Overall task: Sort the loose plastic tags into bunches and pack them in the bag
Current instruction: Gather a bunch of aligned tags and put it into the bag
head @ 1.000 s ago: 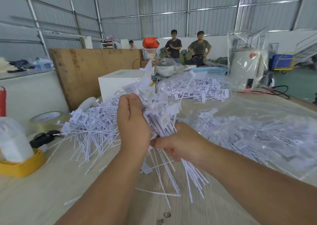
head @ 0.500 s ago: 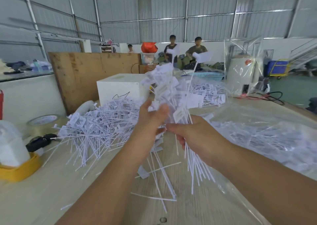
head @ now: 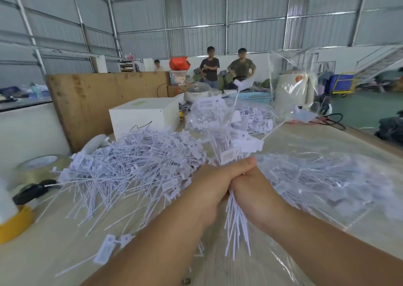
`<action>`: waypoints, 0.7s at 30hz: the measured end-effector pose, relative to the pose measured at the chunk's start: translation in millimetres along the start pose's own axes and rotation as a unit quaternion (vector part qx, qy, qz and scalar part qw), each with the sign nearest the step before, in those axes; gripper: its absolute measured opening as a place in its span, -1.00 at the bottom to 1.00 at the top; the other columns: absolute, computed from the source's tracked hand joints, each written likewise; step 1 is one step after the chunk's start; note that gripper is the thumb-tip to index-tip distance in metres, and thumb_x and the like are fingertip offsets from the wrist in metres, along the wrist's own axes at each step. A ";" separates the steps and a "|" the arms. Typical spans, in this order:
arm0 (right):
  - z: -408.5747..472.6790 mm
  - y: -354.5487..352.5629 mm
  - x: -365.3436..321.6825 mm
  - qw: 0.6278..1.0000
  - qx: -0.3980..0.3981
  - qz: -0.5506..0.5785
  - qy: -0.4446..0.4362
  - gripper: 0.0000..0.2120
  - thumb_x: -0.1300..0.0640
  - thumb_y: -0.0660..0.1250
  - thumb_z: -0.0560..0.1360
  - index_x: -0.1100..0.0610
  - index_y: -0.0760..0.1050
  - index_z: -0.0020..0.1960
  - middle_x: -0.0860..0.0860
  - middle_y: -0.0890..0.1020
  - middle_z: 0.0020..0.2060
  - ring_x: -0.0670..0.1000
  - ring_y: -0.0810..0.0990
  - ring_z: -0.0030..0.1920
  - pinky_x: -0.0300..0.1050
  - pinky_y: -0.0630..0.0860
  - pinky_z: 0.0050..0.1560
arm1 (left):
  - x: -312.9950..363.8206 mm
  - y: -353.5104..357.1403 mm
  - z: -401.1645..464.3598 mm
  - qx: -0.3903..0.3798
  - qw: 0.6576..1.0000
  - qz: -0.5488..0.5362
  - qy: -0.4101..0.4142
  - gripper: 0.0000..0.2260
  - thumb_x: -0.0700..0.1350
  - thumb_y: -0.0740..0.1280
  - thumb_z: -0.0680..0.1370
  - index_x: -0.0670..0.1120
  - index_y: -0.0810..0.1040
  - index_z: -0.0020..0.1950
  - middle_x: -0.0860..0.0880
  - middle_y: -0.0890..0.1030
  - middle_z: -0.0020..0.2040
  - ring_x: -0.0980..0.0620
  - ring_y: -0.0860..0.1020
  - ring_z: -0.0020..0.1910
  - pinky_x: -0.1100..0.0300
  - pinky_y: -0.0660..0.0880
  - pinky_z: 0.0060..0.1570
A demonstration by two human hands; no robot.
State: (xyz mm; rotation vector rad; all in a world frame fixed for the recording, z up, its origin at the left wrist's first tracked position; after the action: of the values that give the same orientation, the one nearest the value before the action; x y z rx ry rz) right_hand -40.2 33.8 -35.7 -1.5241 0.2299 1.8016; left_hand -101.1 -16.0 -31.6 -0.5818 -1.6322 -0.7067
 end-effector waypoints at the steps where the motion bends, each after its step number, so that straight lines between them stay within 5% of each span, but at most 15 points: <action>1: -0.3 -3.0 -0.1 1.000 0.000 0.009 0.011 -0.64 0.35 0.03 0.62 0.23 0.48 -0.24 0.08 0.53 -0.34 -0.19 0.49 -0.33 -0.39 0.40 -0.36 | 0.0 1.2 -0.5 -0.019 1.000 0.000 -0.017 -0.12 0.23 0.58 -0.12 -0.17 0.65 0.11 -0.12 0.72 -0.03 -0.06 0.67 0.02 0.04 0.57 0.16; 6: -3.3 -17.5 -4.0 0.999 -0.037 -0.013 0.001 -0.61 0.40 0.08 0.56 0.06 0.38 -0.34 -0.03 0.48 -0.38 -0.21 0.50 -0.36 -0.39 0.35 -0.38 | -0.4 8.6 7.7 -0.004 0.999 0.050 -0.003 -0.25 0.19 0.55 -0.08 -0.14 0.68 0.04 -0.19 0.70 -0.01 -0.12 0.66 0.05 -0.04 0.55 0.16; 10: -3.3 -19.7 -4.2 0.996 -0.070 -0.053 0.007 -0.68 0.39 0.02 0.61 0.15 0.32 -0.26 0.01 0.39 -0.31 -0.15 0.40 -0.28 -0.42 0.33 -0.25 | 2.8 15.7 11.0 0.043 0.996 0.075 0.023 -0.46 0.14 0.46 -0.02 -0.12 0.71 -0.15 -0.17 0.71 -0.13 -0.14 0.68 -0.05 -0.14 0.54 0.14; 12: -4.4 -22.6 -4.1 0.997 -0.072 -0.035 -0.011 -0.87 0.33 0.11 0.61 0.20 0.42 -0.01 0.04 0.52 -0.13 -0.07 0.52 -0.12 -0.33 0.42 -0.15 | 8.8 17.1 13.4 0.070 0.991 0.097 0.056 -0.65 0.07 0.45 0.02 -0.10 0.68 -0.31 -0.13 0.69 -0.27 -0.12 0.67 -0.19 -0.10 0.58 -0.02; 14: -8.4 -29.0 -3.6 0.997 -0.075 -0.010 -0.022 -0.76 0.32 0.24 0.54 0.11 0.43 0.16 -0.05 0.58 0.03 -0.16 0.58 -0.01 -0.29 0.49 -0.02 | 19.2 14.6 16.2 0.091 0.981 0.129 0.110 -0.87 -0.03 0.43 0.14 -0.08 0.63 -0.43 -0.03 0.63 -0.42 -0.01 0.61 -0.38 0.08 0.51 -0.24; 17: -18.4 -38.8 2.5 0.998 -0.062 0.026 0.000 -0.65 0.22 0.38 0.47 -0.16 0.42 0.11 -0.32 0.52 0.00 -0.34 0.51 -0.02 -0.47 0.43 -0.16 | 27.9 2.8 24.2 0.138 0.959 0.159 0.188 -0.93 -0.20 0.37 0.39 -0.15 0.63 -0.27 0.01 0.63 -0.46 0.07 0.57 -0.49 0.19 0.48 -0.31; 19: -18.3 -52.4 6.3 0.995 -0.022 0.083 0.042 -0.63 0.23 0.38 0.46 -0.07 0.44 0.18 -0.18 0.54 0.07 -0.23 0.55 0.01 -0.46 0.46 -0.19 | 25.6 -6.0 27.2 0.159 0.939 0.197 0.233 -0.89 -0.25 0.31 0.46 -0.22 0.53 -0.26 0.01 0.56 -0.52 0.07 0.50 -0.55 0.20 0.46 -0.40; 21: -10.3 -71.0 7.8 0.979 0.038 0.193 0.048 -0.72 0.35 0.33 0.47 0.09 0.48 0.12 -0.01 0.59 0.00 0.01 0.62 -0.07 -0.23 0.53 -0.06 | 19.7 -11.3 25.8 0.156 0.906 0.286 0.269 -0.78 -0.24 0.33 0.45 -0.15 0.39 -0.39 0.12 0.45 -0.55 0.19 0.40 -0.57 0.32 0.32 -0.48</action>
State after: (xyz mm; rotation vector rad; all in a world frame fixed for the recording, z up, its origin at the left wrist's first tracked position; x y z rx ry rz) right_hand 12.9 81.0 -22.8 -1.5944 0.6755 1.9873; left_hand -130.0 -5.3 -16.5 -0.5334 -0.9532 -0.1338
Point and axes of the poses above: each hand's wrist, its own z-axis towards the middle knuckle, its own y-axis out of the palm, x = y × z, the point moved 1 cm from there along z, towards the middle knuckle
